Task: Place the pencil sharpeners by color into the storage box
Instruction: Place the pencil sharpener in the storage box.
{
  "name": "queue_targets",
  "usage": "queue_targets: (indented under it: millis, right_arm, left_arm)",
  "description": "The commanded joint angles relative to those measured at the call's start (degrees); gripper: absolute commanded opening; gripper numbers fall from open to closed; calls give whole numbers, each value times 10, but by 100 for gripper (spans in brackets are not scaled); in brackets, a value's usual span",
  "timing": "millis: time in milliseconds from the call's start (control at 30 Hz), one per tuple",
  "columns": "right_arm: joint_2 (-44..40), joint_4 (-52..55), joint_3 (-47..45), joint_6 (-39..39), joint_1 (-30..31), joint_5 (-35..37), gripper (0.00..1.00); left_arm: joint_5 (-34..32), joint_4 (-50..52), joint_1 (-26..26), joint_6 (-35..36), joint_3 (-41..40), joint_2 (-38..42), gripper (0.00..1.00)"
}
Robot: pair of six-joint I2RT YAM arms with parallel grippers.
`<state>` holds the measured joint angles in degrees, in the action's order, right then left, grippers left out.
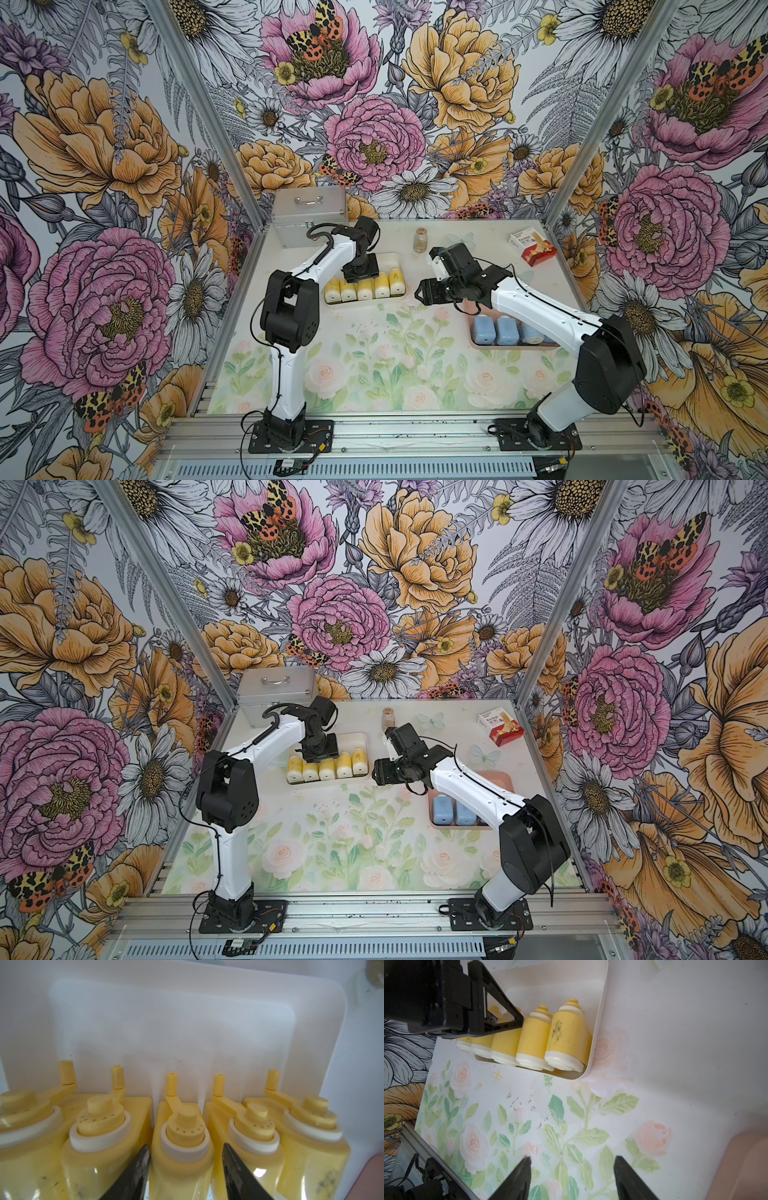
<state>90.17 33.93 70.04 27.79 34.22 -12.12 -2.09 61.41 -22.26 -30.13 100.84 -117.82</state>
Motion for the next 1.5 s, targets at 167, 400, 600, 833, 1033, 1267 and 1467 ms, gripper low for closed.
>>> queue_targets:
  millis: [167, 400, 600, 833, 1033, 1267, 1467]
  right_arm:
    - [0, -8, 12, -4, 3, 1, 65]
    - [-23, -8, 9, -5, 2, 19, 65]
    - [-51, -5, 3, -9, -17, 38, 65]
    - [-104, 3, -18, -17, -73, 55, 67]
    - [-148, 12, -36, -35, -116, 81, 87]
    - [-175, 15, -59, -43, -138, 174, 100]
    - [-181, 12, -82, -63, -148, 269, 100]
  left_arm:
    - [-3, -6, -4, -13, -8, 56, 56]
    - [-19, -7, -5, -7, -12, 111, 56]
    - [-42, -10, -2, 13, -21, 176, 59]
    - [-39, -43, 39, 42, -83, 243, 99]
    - [-30, -105, 93, 63, -170, 320, 99]
    - [-27, -179, 175, 83, -275, 406, 99]
    - [-20, -245, 265, 84, -364, 476, 99]
